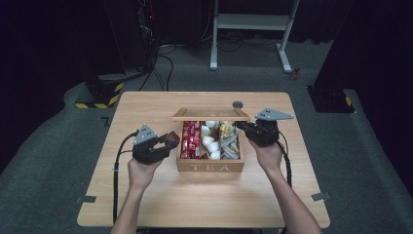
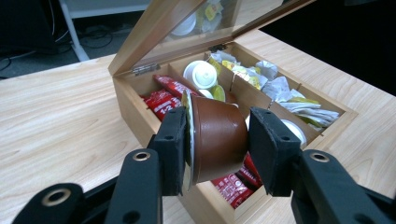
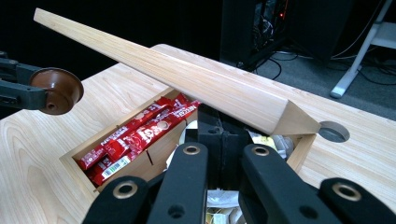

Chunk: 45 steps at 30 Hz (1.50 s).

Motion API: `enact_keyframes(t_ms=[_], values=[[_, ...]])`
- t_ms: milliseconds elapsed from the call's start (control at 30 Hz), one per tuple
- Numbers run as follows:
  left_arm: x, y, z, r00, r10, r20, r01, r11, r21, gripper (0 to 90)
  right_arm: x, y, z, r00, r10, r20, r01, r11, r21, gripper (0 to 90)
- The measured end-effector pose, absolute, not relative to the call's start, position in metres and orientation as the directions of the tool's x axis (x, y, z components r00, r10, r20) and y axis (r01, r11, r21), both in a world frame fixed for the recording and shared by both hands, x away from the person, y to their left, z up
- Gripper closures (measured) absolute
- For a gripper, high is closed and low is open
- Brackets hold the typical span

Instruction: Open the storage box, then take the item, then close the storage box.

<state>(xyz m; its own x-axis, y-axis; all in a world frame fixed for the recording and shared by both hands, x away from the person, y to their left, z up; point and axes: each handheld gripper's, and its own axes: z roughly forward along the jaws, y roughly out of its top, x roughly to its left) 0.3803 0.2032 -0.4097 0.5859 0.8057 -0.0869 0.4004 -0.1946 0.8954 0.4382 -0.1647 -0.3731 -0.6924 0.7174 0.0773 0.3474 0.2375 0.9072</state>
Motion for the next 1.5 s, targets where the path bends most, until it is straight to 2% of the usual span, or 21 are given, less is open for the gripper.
enact_keyframes(t_ms=[867, 1200, 1500], values=[[0.371, 0.239, -0.426, 0.508, 0.855, -0.107, 0.437, -0.149, 0.887, 58.1, 0.439, -0.164, -0.371, -0.689, 0.720, 0.080, 0.354, 0.239, 0.904, 89.9], [0.367, 0.257, -0.438, 0.445, 0.888, -0.115, 0.452, -0.112, 0.885, 58.1, 0.439, -0.165, -0.371, -0.694, 0.716, 0.075, 0.352, 0.247, 0.903, 89.9], [0.369, 0.261, -0.450, 0.425, 0.899, -0.108, 0.478, -0.121, 0.870, 58.1, 0.439, -0.164, -0.371, -0.691, 0.719, 0.075, 0.350, 0.243, 0.905, 89.9]])
